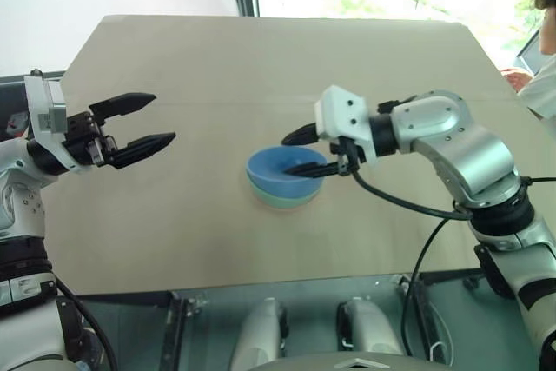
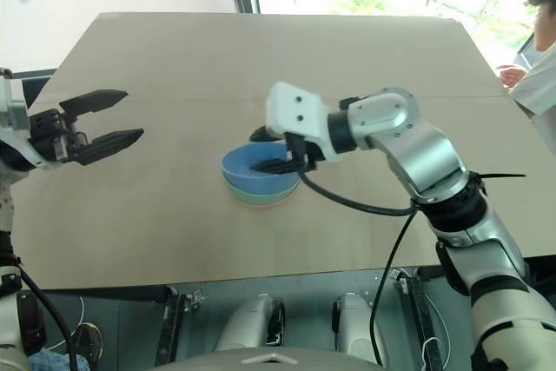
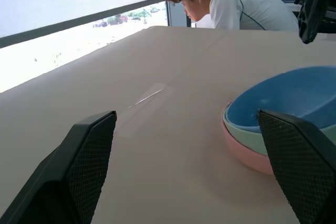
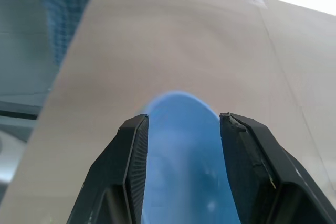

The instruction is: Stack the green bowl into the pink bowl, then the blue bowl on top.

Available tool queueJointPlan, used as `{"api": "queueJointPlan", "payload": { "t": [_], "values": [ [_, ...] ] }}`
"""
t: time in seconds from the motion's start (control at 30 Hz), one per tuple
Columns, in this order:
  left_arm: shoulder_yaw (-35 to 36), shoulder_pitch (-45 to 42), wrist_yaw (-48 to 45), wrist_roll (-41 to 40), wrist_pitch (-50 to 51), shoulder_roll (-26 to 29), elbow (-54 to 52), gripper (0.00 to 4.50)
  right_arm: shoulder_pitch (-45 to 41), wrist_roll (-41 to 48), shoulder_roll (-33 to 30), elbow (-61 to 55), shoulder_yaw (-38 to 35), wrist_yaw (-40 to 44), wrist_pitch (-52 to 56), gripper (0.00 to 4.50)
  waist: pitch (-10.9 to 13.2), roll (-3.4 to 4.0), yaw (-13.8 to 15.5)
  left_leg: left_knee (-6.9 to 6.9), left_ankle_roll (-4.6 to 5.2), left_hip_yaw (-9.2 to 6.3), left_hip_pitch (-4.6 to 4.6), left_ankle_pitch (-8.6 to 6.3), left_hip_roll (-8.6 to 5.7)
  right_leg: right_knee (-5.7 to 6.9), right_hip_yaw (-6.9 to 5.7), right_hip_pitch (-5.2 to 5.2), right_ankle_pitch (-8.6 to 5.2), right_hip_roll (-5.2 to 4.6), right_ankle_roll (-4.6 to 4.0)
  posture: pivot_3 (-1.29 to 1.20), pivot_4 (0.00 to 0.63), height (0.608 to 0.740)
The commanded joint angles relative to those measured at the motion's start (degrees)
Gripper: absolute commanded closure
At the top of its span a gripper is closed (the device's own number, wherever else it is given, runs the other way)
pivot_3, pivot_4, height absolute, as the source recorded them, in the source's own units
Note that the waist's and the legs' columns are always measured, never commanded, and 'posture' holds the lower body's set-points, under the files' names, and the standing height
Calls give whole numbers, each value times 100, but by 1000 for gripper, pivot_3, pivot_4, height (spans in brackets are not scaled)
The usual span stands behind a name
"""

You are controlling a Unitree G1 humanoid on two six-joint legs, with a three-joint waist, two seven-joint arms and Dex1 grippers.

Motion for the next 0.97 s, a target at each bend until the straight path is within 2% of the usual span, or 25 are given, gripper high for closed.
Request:
{"api": "queueJointPlan", "payload": {
  "t": [0.03,0.17,0.3,0.47,0.63,0.77,0.97],
  "values": [
    [116,380,367,110,71,2,-479,0,354,227,-296,-177,-755,-150,-101,2170,2,3,24,0,2,1,0,-1,0,1,1,0,0,-2,0,0,150,740],
    [183,1032,917,101,195,-255,-1291,0,1119,338,-671,-275,-1288,-400,66,2170,1,1,55,-6,2,0,-2,-1,2,-11,1,0,0,-2,0,0,150,740],
    [246,1517,1337,-145,494,-538,-2082,0,2064,536,-734,-237,-1793,-424,-420,2170,1,1,65,-5,5,-3,-3,-3,3,-35,-1,5,0,-7,0,0,150,740],
    [279,2193,2193,-141,589,-1097,-3132,0,3606,506,-753,231,-2464,8,-2195,2170,0,4,72,-4,6,0,16,-4,2,-33,8,20,0,-11,0,0,150,740],
    [384,2598,2889,-247,706,-1519,-3726,0,4136,783,-660,618,-2834,92,-2732,2170,0,5,53,4,6,3,27,-3,4,-26,16,27,2,-11,0,0,150,740],
    [401,2971,3073,0,363,-1726,-3908,0,4453,811,-604,1012,-2992,218,-3347,2170,0,8,54,-3,6,1,59,-4,8,-32,15,55,0,-9,-3,0,150,740],
    [462,3219,3133,-57,207,-1802,-4043,0,4559,775,-660,1353,-3014,296,-3811,2170,-1,9,91,0,7,-1,59,-5,4,-34,13,61,0,-15,-4,0,150,740]
  ]
}}
